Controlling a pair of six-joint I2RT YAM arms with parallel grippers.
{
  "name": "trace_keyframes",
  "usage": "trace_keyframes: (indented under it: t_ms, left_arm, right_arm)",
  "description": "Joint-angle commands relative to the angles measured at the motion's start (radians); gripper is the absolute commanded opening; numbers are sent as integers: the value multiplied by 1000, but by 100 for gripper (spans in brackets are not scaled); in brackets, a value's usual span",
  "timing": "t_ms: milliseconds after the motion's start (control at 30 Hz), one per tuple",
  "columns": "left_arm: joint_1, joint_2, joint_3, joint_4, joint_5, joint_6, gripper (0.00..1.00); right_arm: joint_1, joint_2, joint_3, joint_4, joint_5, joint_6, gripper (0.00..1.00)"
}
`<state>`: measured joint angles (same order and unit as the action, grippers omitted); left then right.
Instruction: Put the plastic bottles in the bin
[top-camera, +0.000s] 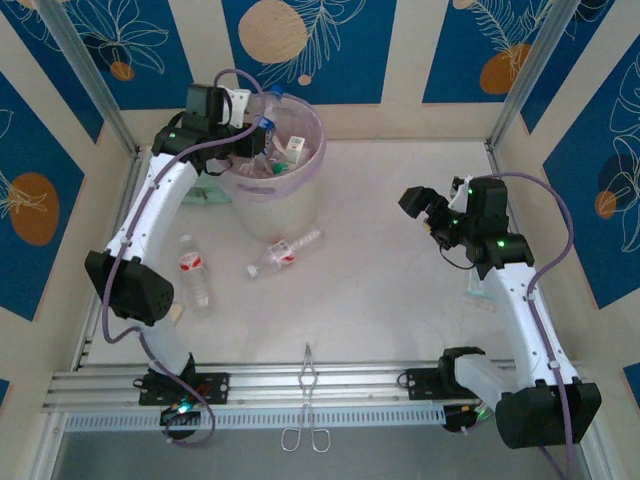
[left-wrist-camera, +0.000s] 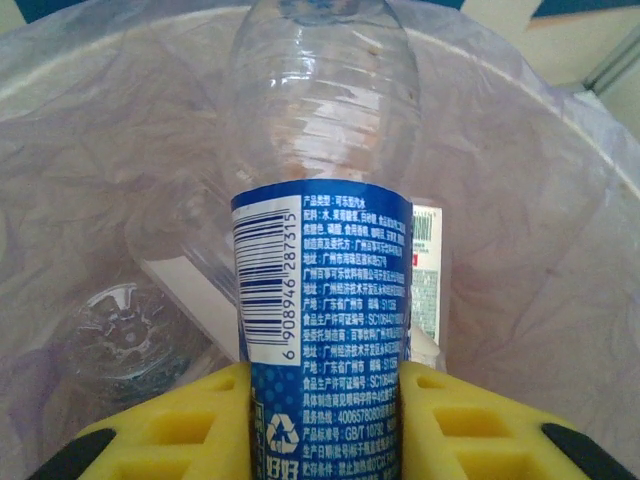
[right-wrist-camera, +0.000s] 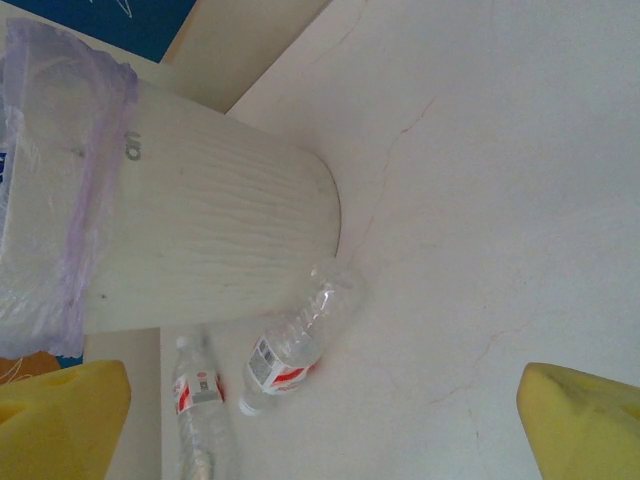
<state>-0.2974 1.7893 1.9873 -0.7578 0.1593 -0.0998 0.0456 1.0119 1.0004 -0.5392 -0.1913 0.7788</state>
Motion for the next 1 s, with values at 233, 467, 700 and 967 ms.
trace_keyframes:
  t_ms: [233,467,700,967]
  left_arm:
    - [27,21,152,-139,-192,-20,18]
    - [27,1,24,-126,-207,-68,19]
    - [-1,6,-140,-67,-138,-104,15]
    - [-48,55,-215,26,50,-87,11]
  right_arm:
    - [2,-10,-6,-13,-10,3,99]
    - [2,-7,-11,-5,-10,5,99]
    - [3,-7,-21,1,-14,9,99]
    - [4,-6,-17,4,-14,8,99]
